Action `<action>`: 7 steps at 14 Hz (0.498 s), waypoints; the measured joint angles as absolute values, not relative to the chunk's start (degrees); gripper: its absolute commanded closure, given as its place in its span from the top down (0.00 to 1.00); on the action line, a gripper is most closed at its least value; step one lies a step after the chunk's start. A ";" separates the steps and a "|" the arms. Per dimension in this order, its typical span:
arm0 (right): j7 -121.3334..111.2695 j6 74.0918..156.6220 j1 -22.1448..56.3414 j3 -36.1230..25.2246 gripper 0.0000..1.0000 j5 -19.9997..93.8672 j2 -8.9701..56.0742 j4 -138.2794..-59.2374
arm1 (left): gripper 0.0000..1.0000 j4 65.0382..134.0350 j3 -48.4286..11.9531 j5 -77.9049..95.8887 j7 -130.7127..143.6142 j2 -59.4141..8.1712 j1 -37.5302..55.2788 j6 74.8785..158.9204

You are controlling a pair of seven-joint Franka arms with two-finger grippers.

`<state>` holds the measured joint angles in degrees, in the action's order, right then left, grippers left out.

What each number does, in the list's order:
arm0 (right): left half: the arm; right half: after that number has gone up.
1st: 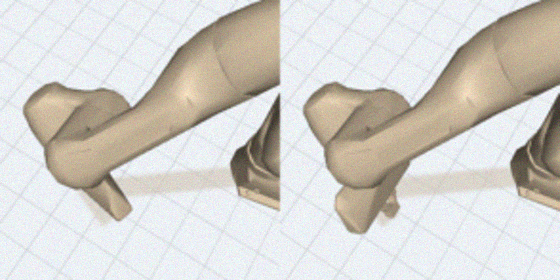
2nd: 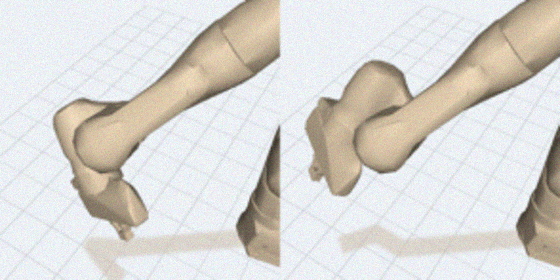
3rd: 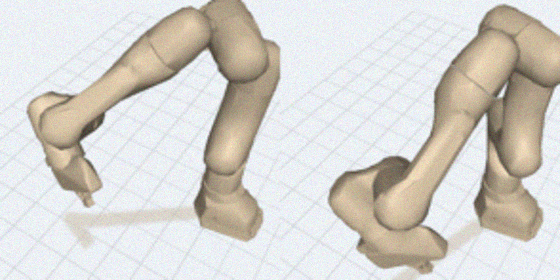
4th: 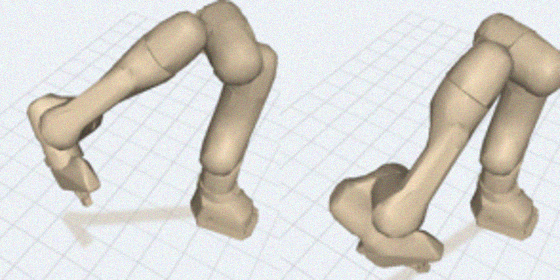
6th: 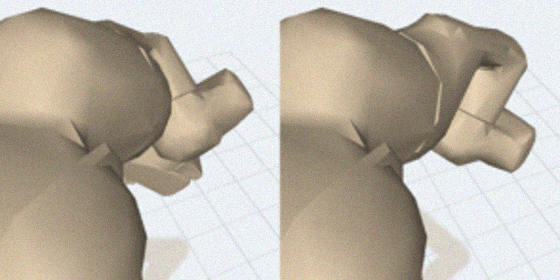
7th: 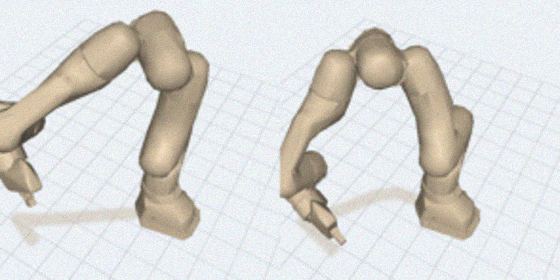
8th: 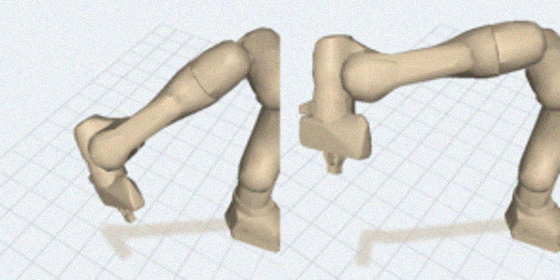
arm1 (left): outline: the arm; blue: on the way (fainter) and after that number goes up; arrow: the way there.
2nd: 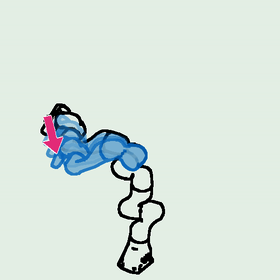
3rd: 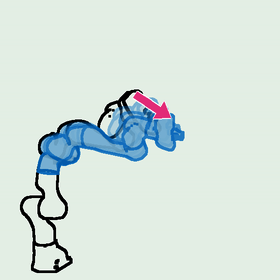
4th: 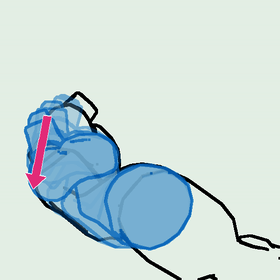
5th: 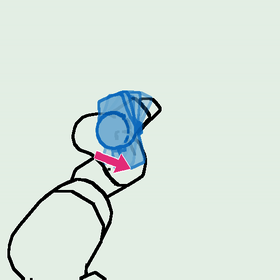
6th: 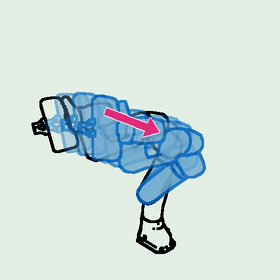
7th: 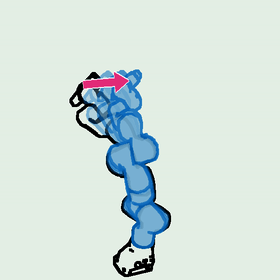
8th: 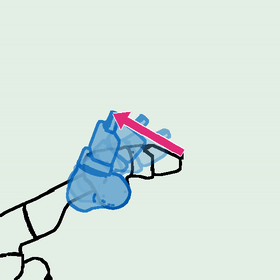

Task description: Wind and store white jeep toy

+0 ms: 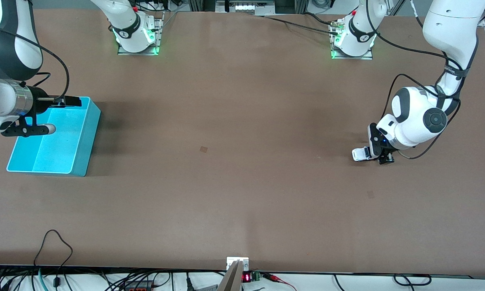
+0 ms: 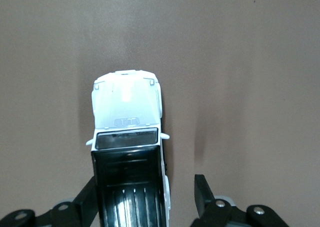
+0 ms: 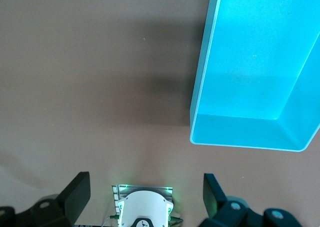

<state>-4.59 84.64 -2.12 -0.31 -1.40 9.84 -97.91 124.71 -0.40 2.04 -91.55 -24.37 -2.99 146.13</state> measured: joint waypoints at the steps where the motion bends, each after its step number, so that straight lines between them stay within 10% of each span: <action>1: -4.59 84.64 -2.12 -0.31 1.00 -1.40 9.84 -97.91 | 0.81 124.71 -0.41 2.04 -91.55 -24.38 -2.99 146.15; 7: -4.59 84.64 -2.12 -0.31 1.00 -1.40 9.84 -97.91 | 0.78 124.72 -1.04 2.04 -91.58 -24.38 -2.98 146.20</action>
<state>-4.59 84.64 -2.12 -0.31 -1.40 9.84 -97.91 124.72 -1.04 2.04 -91.58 -24.38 -2.98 146.20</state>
